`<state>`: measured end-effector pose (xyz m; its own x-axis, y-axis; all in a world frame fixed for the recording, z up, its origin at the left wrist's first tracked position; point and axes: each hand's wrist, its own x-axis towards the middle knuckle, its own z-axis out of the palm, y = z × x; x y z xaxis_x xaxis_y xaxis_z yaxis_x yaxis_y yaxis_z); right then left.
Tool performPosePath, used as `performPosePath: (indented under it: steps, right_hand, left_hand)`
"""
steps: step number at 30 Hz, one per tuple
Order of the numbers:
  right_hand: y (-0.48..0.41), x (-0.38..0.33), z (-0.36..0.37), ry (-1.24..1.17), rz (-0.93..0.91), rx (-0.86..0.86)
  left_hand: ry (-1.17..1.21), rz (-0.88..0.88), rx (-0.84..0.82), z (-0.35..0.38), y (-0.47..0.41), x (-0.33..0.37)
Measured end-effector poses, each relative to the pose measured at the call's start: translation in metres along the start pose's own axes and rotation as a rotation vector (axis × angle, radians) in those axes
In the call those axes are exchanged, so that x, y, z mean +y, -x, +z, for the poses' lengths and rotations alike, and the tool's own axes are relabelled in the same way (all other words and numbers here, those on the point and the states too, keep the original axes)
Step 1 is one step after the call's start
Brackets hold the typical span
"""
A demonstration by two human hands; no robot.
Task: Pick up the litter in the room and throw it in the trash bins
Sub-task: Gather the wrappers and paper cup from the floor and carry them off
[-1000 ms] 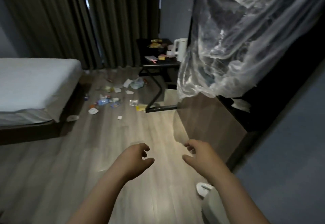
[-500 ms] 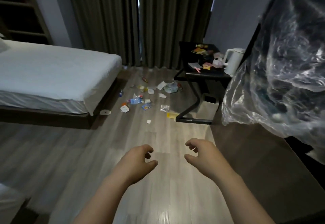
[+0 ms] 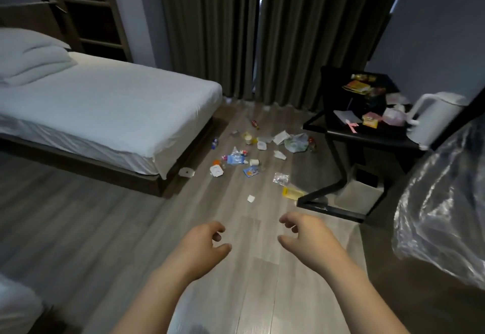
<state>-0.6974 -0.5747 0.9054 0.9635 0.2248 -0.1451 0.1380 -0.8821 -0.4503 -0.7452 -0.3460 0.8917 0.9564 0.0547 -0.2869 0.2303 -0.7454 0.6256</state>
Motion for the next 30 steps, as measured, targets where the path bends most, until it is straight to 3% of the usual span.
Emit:
performPosePath:
  steps: [17, 30]
  right_hand:
    - [-0.278, -0.108, 0.047, -0.077, 0.066, -0.091]
    - [-0.486, -0.084, 0.043, -0.132, 0.087, -0.142]
  left_hand:
    - [-0.051, -0.059, -0.046, -0.151, -0.260, -0.085]
    - [-0.087, -0.098, -0.112, -0.186, -0.455, -0.076]
